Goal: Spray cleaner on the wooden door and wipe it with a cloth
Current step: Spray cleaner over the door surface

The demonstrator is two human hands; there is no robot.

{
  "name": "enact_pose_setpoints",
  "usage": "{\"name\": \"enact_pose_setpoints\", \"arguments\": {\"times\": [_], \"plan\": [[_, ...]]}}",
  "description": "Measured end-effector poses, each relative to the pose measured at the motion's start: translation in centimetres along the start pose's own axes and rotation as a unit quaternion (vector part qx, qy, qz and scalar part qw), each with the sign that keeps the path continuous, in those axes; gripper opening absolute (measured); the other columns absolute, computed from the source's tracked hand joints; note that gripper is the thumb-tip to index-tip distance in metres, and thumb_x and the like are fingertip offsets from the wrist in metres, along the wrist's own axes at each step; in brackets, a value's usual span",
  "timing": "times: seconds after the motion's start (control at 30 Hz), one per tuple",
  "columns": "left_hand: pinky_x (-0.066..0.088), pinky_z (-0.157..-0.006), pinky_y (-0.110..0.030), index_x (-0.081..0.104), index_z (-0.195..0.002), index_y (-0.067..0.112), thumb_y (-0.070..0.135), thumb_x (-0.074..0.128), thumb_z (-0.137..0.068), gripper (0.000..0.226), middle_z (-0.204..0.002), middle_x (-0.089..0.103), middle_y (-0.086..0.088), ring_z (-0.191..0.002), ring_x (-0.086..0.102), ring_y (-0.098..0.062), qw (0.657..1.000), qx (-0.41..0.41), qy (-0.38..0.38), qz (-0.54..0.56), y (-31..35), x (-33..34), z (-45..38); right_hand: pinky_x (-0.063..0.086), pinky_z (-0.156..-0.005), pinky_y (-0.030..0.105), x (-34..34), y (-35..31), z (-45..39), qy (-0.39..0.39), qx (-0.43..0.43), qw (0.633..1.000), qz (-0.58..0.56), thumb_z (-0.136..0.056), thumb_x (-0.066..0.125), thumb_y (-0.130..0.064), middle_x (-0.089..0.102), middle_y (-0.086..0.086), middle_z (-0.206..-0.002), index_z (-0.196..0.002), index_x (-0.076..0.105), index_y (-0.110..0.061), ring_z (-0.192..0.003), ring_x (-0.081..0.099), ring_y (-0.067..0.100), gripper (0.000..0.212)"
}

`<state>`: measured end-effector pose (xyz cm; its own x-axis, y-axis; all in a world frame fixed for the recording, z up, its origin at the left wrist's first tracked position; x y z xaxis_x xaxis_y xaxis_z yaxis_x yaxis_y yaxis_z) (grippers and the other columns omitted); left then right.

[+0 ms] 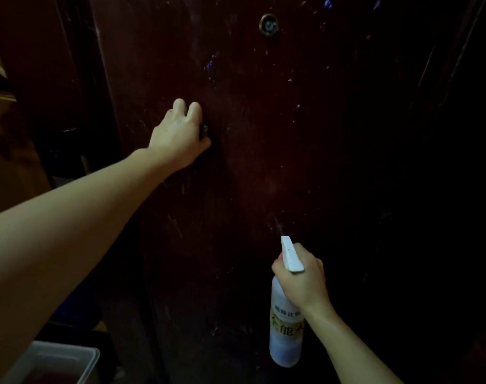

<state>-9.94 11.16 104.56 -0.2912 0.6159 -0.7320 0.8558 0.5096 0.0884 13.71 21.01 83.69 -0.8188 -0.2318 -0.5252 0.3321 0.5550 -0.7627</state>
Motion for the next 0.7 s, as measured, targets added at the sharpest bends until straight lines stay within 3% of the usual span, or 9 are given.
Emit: {"name": "enact_pose_setpoints", "arguments": {"times": [0.13, 0.23, 0.37, 0.53, 0.7], "plan": [[0.038, -0.065, -0.039, 0.043, -0.113, 0.008, 0.026, 0.063, -0.087, 0.037, -0.114, 0.04, -0.015, -0.102, 0.046, -0.032, 1.0, 0.01, 0.007, 0.002, -0.3, 0.2, 0.2, 0.051, -0.061, 0.03, 1.0, 0.0, 0.0, -0.013, 0.016, 0.998, -0.058, -0.076, 0.067, -0.024, 0.061, -0.005, -0.071, -0.078, 0.058, -0.026, -0.067, 0.059, 0.01, 0.009], [0.038, -0.064, -0.038, 0.043, -0.114, 0.008, 0.027, 0.061, -0.088, 0.036, -0.114, 0.04, -0.014, -0.103, 0.046, -0.031, 1.0, 0.023, 0.013, -0.004, -0.5, 0.3, 0.3, 0.052, -0.061, 0.034, 2.1, -0.4, 0.1, -0.028, 0.005, 0.999, -0.019, -0.071, 0.059, -0.032, 0.06, -0.004, -0.072, -0.073, 0.054, -0.029, -0.067, 0.059, 0.012, 0.006], [0.038, -0.062, -0.037, 0.043, -0.114, 0.009, 0.028, 0.058, -0.09, 0.034, -0.113, 0.039, -0.014, -0.101, 0.045, -0.029, 0.999, 0.038, 0.019, -0.01, -0.8, 0.5, 0.4, 0.052, -0.057, 0.036, 3.5, -1.6, 0.6, -0.041, -0.019, 0.999, 0.002, -0.073, 0.058, -0.031, 0.058, -0.003, -0.067, -0.067, 0.051, -0.025, -0.061, 0.057, 0.013, 0.01], [0.037, -0.057, -0.036, 0.044, -0.112, 0.009, 0.029, 0.057, -0.09, 0.032, -0.11, 0.04, -0.013, -0.097, 0.045, -0.028, 0.997, 0.072, 0.016, -0.032, -1.1, 0.7, 0.7, 0.052, -0.066, 0.03, 5.8, -3.2, 0.8, -0.096, -0.024, 0.994, -0.042, -0.075, 0.066, -0.028, 0.058, -0.005, -0.08, -0.077, 0.055, -0.031, -0.073, 0.058, 0.009, 0.011], [0.035, -0.056, -0.035, 0.045, -0.111, 0.01, 0.027, 0.059, -0.089, 0.032, -0.111, 0.04, -0.012, -0.099, 0.045, -0.027, 0.995, 0.094, 0.003, -0.044, -1.4, 0.8, 0.7, 0.046, -0.063, 0.028, 7.1, -5.8, 0.7, -0.096, -0.069, 0.993, 0.004, -0.077, 0.059, -0.029, 0.055, -0.007, -0.066, -0.067, 0.049, -0.027, -0.065, 0.054, 0.01, 0.015]]}}
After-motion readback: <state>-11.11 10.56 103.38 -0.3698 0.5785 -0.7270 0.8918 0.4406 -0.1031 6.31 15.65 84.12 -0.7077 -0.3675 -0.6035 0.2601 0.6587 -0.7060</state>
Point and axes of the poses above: each hand's wrist, its own z-axis away from the middle knuckle, its own x-axis out of the palm, y = z × x, the point moved 6 cm from there along -z, towards the middle knuckle
